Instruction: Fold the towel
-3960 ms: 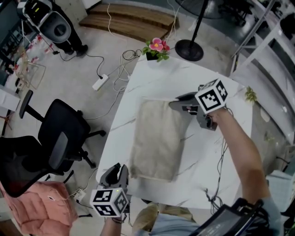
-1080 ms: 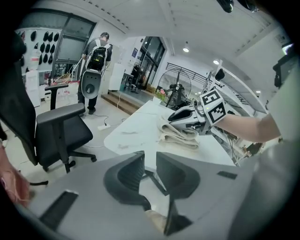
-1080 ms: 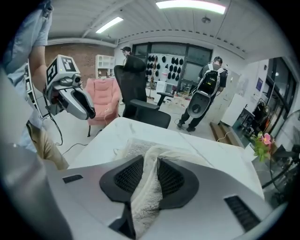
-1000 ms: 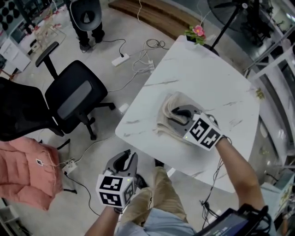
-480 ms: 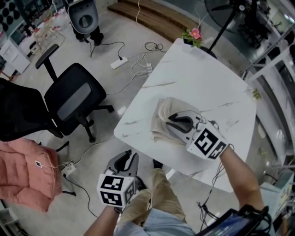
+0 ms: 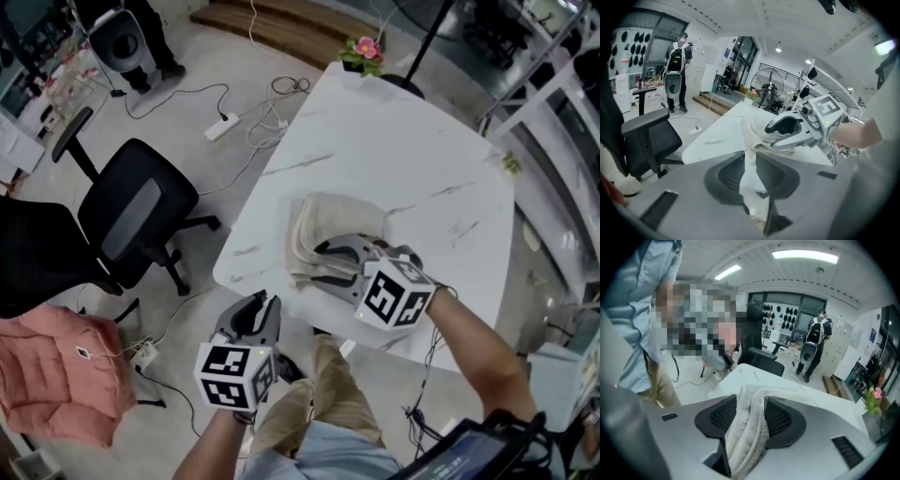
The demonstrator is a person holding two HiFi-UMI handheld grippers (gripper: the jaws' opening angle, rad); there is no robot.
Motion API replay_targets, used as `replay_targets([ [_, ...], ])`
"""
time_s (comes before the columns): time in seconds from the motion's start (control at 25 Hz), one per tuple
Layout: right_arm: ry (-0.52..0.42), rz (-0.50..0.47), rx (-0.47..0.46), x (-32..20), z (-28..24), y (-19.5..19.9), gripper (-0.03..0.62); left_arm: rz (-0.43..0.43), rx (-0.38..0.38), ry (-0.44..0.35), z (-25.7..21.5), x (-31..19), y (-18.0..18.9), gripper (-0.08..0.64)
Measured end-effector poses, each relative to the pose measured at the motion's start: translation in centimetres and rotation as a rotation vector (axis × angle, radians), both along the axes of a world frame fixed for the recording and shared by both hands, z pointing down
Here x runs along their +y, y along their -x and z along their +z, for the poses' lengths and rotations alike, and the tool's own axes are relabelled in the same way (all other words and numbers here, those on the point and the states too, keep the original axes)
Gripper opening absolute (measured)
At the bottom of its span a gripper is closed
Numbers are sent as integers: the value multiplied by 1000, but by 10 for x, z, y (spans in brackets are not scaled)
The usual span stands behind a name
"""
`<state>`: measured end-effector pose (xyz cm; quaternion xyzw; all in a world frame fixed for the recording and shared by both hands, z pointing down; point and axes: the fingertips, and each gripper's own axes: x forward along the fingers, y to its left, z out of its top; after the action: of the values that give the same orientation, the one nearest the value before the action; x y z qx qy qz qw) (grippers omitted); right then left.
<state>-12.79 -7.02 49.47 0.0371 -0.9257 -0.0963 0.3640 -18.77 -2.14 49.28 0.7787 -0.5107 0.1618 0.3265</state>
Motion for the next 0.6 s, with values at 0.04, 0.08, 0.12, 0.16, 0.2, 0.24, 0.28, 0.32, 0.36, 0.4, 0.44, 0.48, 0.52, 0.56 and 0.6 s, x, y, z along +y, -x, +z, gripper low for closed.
replay_targets([
  [0.04, 21, 0, -45, 2, -16, -3, 201, 9, 0, -14, -5, -7, -1, 77],
  [0.08, 33, 5, -93, 3, -32, -9, 201, 17, 0, -31, -11, -15, -2, 77],
  [0.12, 41, 20, -142, 2, -48, -18, 201, 26, 0, -50, -18, -24, -4, 77],
  [0.16, 50, 52, -188, -2, -63, -28, 201, 36, 0, -69, -24, -32, -6, 77],
  [0.2, 61, 103, -224, -8, -75, -41, 186, 47, 0, -86, -30, -41, -10, 77],
  [0.24, 74, 164, -244, -15, -82, -53, 143, 61, -1, -101, -35, -48, -14, 77],
  [0.28, 89, 224, -249, -20, -84, -64, 115, 78, -4, -111, -37, -55, -19, 77],
  [0.32, 106, 271, -243, -22, -81, -72, 84, 97, -8, -115, -36, -60, -26, 77],
  [0.36, 123, 298, -231, -19, -74, -75, 75, 120, -16, -112, -33, -65, -32, 77],
  [0.4, 137, 303, -215, -13, -64, -74, 72, 144, -27, -102, -27, -67, -39, 77],
  [0.44, 143, 292, -193, -5, -51, -70, 71, 168, -38, -88, -21, -67, -45, 77],
  [0.48, 140, 275, -156, 3, -36, -69, 71, 190, -49, -73, -14, -65, -50, 77],
  [0.52, 126, 258, -102, 8, -21, -70, 69, 210, -60, -59, -7, -63, -55, 77],
  [0.56, 104, 245, -41, 11, -8, -75, 66, 229, -69, -45, -1, -61, -60, 77],
  [0.6, 83, 240, 13, 12, 4, -82, 56, 246, -78, -33, 6, -58, -64, 77],
])
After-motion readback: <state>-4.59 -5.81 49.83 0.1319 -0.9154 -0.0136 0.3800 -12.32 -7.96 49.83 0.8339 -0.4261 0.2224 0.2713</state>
